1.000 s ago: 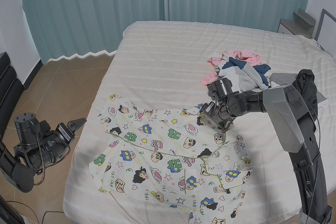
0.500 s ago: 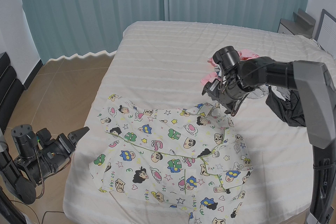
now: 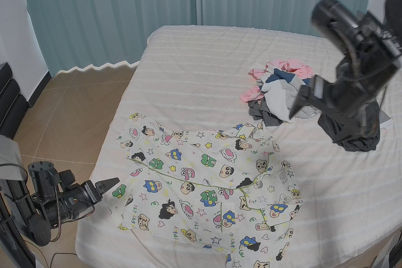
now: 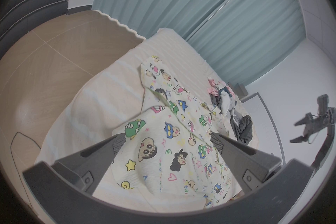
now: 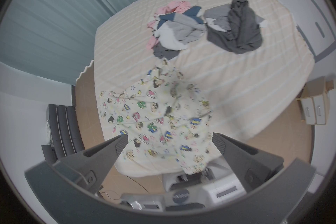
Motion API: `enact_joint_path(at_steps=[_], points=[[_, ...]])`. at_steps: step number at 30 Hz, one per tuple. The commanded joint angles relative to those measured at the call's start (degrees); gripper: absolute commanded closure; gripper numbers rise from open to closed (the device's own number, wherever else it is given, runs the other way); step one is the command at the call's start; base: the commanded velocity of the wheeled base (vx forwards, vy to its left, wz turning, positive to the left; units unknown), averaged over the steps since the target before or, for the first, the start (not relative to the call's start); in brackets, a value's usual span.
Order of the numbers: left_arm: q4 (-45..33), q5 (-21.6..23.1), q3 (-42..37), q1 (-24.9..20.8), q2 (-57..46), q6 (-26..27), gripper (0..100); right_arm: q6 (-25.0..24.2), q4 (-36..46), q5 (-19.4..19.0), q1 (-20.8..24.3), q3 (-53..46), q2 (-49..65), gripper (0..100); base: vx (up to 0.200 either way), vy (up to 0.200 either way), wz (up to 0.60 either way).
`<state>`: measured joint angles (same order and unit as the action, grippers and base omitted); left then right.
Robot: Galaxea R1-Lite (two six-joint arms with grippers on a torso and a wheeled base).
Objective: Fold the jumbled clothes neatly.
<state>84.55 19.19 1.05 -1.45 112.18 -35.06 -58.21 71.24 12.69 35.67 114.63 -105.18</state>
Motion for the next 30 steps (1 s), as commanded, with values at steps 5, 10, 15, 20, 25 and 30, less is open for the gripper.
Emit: enact_joint_path(at_steps=[5,10,15,20,25,30], points=[[0.08,1.03,-0.96,0.04,9.20,3.07,0,-0.41,18.76,0.58,-10.18,-0.04,23.53,0,0.000,0.000,0.00],[0.17,0.32,-0.96,0.66,14.21,7.90,0,-0.15,18.76,-1.70,-16.07,-0.04,30.56,0,0.000,0.000,0.00],[1.32,0.41,-1.05,1.54,16.49,11.15,0,0.20,18.76,-7.24,-24.33,-0.04,39.17,0,0.000,0.000,0.00],[4.57,0.06,-1.05,1.54,18.95,11.59,0,0.47,18.76,-8.74,-27.50,-0.04,46.21,0,0.000,0.000,0.00],[5.45,-1.26,-0.96,1.54,20.71,11.77,0,0.55,18.76,-8.74,-27.67,-0.04,54.12,0,0.000,0.000,0.00],[5.45,-1.35,-0.70,1.54,20.80,11.77,0,4.42,12.78,-8.74,-30.04,-0.04,66.16,0,0.000,0.000,0.00]])
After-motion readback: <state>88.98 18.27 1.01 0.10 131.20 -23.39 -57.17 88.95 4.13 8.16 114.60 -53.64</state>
